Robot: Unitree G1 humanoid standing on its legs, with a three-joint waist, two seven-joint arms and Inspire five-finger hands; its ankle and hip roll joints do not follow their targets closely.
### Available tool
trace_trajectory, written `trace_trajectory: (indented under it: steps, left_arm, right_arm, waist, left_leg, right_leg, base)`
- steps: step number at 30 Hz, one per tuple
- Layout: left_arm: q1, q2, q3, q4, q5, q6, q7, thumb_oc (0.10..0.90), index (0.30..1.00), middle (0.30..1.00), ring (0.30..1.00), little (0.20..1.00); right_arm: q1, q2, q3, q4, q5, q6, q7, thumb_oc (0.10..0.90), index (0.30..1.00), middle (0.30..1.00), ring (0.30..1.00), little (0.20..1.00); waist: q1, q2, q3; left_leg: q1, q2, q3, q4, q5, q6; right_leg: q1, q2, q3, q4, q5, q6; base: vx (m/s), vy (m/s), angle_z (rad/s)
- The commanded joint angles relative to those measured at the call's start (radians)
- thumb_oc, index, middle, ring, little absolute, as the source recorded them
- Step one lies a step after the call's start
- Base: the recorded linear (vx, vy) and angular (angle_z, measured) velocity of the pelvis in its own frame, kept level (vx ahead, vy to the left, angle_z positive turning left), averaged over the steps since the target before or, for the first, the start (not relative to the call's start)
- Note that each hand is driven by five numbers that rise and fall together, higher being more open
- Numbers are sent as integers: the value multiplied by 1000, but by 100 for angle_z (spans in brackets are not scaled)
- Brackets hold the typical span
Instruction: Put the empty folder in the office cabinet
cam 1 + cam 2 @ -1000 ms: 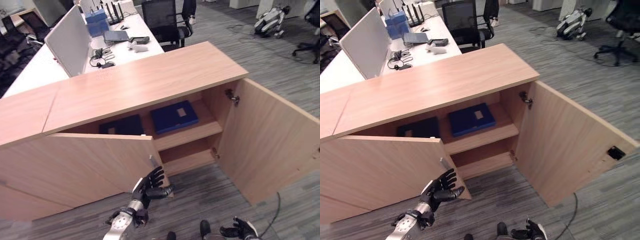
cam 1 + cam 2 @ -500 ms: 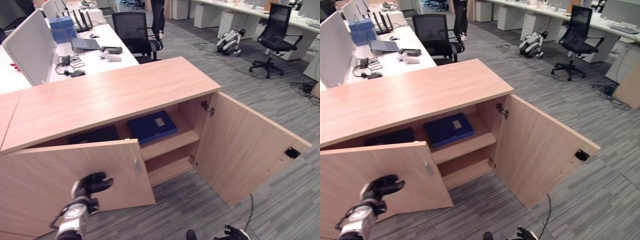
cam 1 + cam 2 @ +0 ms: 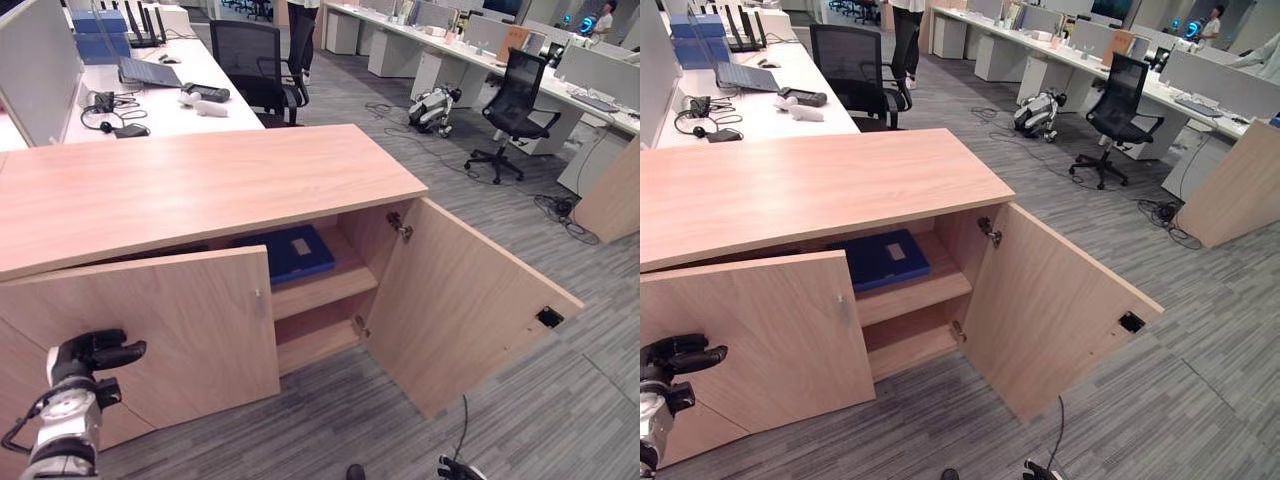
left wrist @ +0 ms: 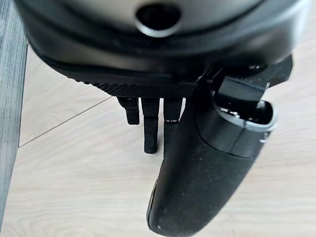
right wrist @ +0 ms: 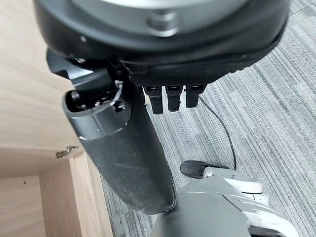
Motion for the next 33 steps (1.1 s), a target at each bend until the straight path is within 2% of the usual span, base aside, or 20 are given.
trace_trajectory:
  steps: [1, 4, 5, 6, 8, 9, 10, 11, 13, 16, 19, 23, 24, 28, 29, 31, 33]
  left_arm:
    - [-220, 45, 36, -41, -48, -140, 33, 800, 900, 900, 900, 900]
    - [-146, -66, 37, -170, -66, -158, 38, 800, 900, 900, 900, 900]
    - [-19, -211, 8, -360, -52, -164, 26, 800, 900, 900, 900, 900]
    - [-15, -214, 9, -365, -49, -162, 28, 800, 900, 900, 900, 900]
    - [71, -303, -38, -431, -13, -150, 1, 800, 900, 900, 900, 900]
    - [72, -304, -38, -431, -13, -149, 1, 800, 900, 900, 900, 900]
    - [103, -326, -60, -450, 14, -144, -13, 800, 900, 900, 900, 900]
    - [204, -382, -132, -491, 75, -126, -60, 800, 900, 900, 900, 900]
    - [241, -413, -177, -494, 96, -116, -76, 800, 900, 900, 900, 900]
    - [280, -430, -236, -498, 131, -106, -115, 800, 900, 900, 900, 900]
    - [317, -433, -274, -509, 156, -93, -145, 800, 900, 900, 900, 900]
    - [333, -446, -274, -503, 136, -81, -153, 800, 900, 900, 900, 900]
    - [333, -447, -274, -503, 136, -81, -153, 800, 900, 900, 900, 900]
    - [338, -461, -291, -499, 143, -71, -159, 800, 900, 900, 900, 900]
    - [340, -464, -294, -500, 142, -69, -160, 800, 900, 900, 900, 900]
    - [340, -468, -294, -498, 140, -69, -159, 800, 900, 900, 900, 900]
    - [338, -479, -302, -491, 136, -70, -160, 800, 900, 900, 900, 900]
  right_arm:
    - [-27, -38, 22, -21, 33, -40, 1, 800, 900, 900, 900, 900]
    - [-53, -30, 11, -12, 22, -38, -15, 800, 900, 900, 900, 900]
    - [-76, -17, -24, 3, 18, -31, -32, 800, 900, 900, 900, 900]
    - [-75, -19, -24, 4, 18, -31, -32, 800, 900, 900, 900, 900]
    - [-87, -6, -48, 11, 22, -28, -40, 800, 900, 900, 900, 900]
    - [-87, -6, -48, 11, 22, -28, -40, 800, 900, 900, 900, 900]
    - [-89, -5, -61, 15, 21, -27, -41, 800, 900, 900, 900, 900]
    - [-112, -3, -83, 21, 14, -23, -56, 800, 900, 900, 900, 900]
    - [-127, -11, -91, 36, 9, -20, -62, 800, 900, 900, 900, 900]
    - [-107, -10, -93, 41, 4, -17, -56, 800, 900, 900, 900, 900]
    - [-93, -28, -94, 43, 3, -25, -51, 800, 900, 900, 900, 900]
    - [-95, -53, -90, 46, 1, -30, -54, 800, 900, 900, 900, 900]
    - [-95, -54, -89, 46, 1, -31, -54, 800, 900, 900, 900, 900]
    - [-107, -74, -96, 43, 27, -40, -67, 800, 900, 900, 900, 900]
    - [-111, -76, -93, 42, 33, -41, -65, 800, 900, 900, 900, 900]
    - [-114, -78, -88, 40, 33, -42, -63, 800, 900, 900, 900, 900]
    - [-126, -86, -72, 42, 32, -42, -60, 800, 900, 900, 900, 900]
  waist:
    - [-24, 81, -20]
    - [-4, 86, 2]
    - [22, 99, 34]
    - [22, 101, 32]
    - [27, 113, 50]
    - [27, 113, 50]
    - [29, 118, 60]
    - [57, 121, 58]
    - [67, 130, 60]
    - [59, 114, 46]
    - [46, 130, 29]
    - [32, 162, 22]
    - [32, 164, 22]
    - [14, 209, 32]
    - [10, 215, 36]
    - [7, 221, 40]
    - [3, 224, 55]
  left_leg:
    - [1, 13, -15, -2, -45, -27]
    - [3, 12, -10, -2, -46, -20]
    - [5, 17, -3, -2, -43, -12]
    - [5, 16, -3, -2, -43, -12]
    - [7, 18, -2, -2, -42, -8]
    - [7, 18, -2, -2, -42, -8]
    - [13, 23, 3, -1, -46, -9]
    - [13, 30, 27, -2, -61, -23]
    - [7, 45, 21, -2, -64, -35]
    - [1, 41, 13, -2, -73, -52]
    - [-3, 71, 11, -2, -60, -83]
    - [-9, 135, 13, -2, -30, -121]
    - [-9, 137, 13, -2, -30, -123]
    - [-16, 217, 36, 58, 40, -170]
    - [-21, 226, 32, 78, 68, -176]
    - [-24, 235, 24, 102, 88, -183]
    - [-35, 243, -8, 185, 135, -190]
  right_leg:
    - [80, -97, 45, 114, -155, 125]
    - [52, -97, 4, 166, -151, 129]
    - [11, -108, -88, 259, -139, 146]
    - [9, -109, -89, 262, -141, 146]
    - [-38, -125, -140, 348, -106, 169]
    - [-39, -125, -140, 349, -106, 169]
    - [-64, -133, -154, 387, -79, 171]
    - [-38, -254, -244, 254, -64, 159]
    - [-54, -307, -245, 195, 0, 154]
    - [-26, -315, -207, 108, 22, 165]
    - [-7, -289, -227, 72, 10, 162]
    - [17, -236, -241, 39, -32, 139]
    - [18, -233, -242, 38, -33, 138]
    - [51, -166, -255, 7, -83, 100]
    - [56, -154, -250, 3, -89, 93]
    - [62, -141, -245, 1, -95, 86]
    - [74, -118, -229, -5, -107, 67]
  base:
    - [-46, 15, 0]
    - [-88, 30, 4]
    - [-130, 39, 0]
    - [-126, 45, -1]
    - [-41, 26, 7]
    - [-40, -2, 4]
    - [36, -199, -17]
    - [37, -257, -55]
    - [84, -277, -67]
    - [109, -218, -5]
    - [123, -243, 25]
    - [75, -208, -8]
    - [70, -203, -14]
    - [81, -182, -13]
    - [39, -107, -11]
    - [60, -107, -17]
    - [82, -127, -24]
